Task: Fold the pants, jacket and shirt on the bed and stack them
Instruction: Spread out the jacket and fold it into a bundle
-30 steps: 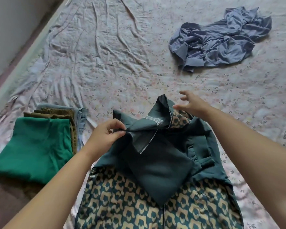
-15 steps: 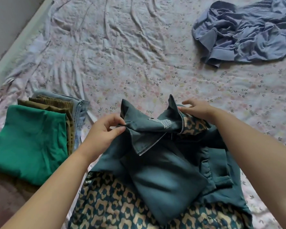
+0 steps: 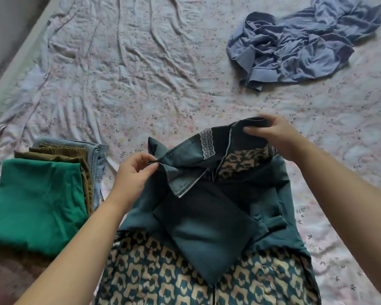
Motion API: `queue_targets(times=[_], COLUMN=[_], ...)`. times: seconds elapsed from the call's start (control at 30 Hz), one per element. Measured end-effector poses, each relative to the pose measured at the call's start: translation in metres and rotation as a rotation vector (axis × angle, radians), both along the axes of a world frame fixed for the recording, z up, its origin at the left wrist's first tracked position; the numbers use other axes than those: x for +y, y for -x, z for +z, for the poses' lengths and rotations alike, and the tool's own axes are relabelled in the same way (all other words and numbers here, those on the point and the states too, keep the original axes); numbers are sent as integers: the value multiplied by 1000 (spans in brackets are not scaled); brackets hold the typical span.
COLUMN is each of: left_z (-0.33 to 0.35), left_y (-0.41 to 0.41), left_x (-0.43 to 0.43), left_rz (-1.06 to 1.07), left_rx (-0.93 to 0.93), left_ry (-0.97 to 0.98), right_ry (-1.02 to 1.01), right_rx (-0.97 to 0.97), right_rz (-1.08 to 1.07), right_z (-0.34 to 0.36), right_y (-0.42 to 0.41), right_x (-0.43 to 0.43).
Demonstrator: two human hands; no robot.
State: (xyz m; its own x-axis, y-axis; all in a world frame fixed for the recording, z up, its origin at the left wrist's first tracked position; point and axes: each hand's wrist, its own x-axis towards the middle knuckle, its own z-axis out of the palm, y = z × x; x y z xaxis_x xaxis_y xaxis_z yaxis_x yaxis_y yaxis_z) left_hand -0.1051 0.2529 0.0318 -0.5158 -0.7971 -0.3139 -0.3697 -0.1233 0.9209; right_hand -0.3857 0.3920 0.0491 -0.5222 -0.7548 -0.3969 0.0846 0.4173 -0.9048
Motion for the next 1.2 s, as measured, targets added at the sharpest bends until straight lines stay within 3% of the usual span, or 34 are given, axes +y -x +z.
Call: queue_targets(times=[0.1, 0.43, 0.53, 0.7, 0.77, 0.83, 0.9, 0.97, 1.07, 1.2], left_z=[9, 0, -18, -52, -55, -53, -49, -47, -54, -65], left_y=[-1, -92, -124, -156, -158, -153, -143, -126, -94, -51], left_x=[12, 71, 87, 101, 106, 106, 100, 88, 67, 49], left_rz=[-34, -265, -312, -383, -507, -493, -360, -221, -87, 21], left_rx=[21, -186, -283, -562, -656, -628, -536, -495, -535, -542], left_ry=[24, -87, -95, 31, 141, 258, 398, 482, 454, 257], right_ry=[-13, -268, -404, -718, -826, -915, -917, -841, -766, -585], right_rx=[160, 42, 101, 451, 438, 344, 355, 498, 666, 306], right_rz=[80, 76, 163, 373, 447, 492, 376, 57, -343, -676], right_z=[23, 9, -14, -60, -69, -68, -61, -54, -60, -80], right_y=[-24, -147, -180, -215, -219, -215, -208, -200, -184, -165], right_x=[36, 168, 190, 205, 204, 197, 189, 182, 175, 159])
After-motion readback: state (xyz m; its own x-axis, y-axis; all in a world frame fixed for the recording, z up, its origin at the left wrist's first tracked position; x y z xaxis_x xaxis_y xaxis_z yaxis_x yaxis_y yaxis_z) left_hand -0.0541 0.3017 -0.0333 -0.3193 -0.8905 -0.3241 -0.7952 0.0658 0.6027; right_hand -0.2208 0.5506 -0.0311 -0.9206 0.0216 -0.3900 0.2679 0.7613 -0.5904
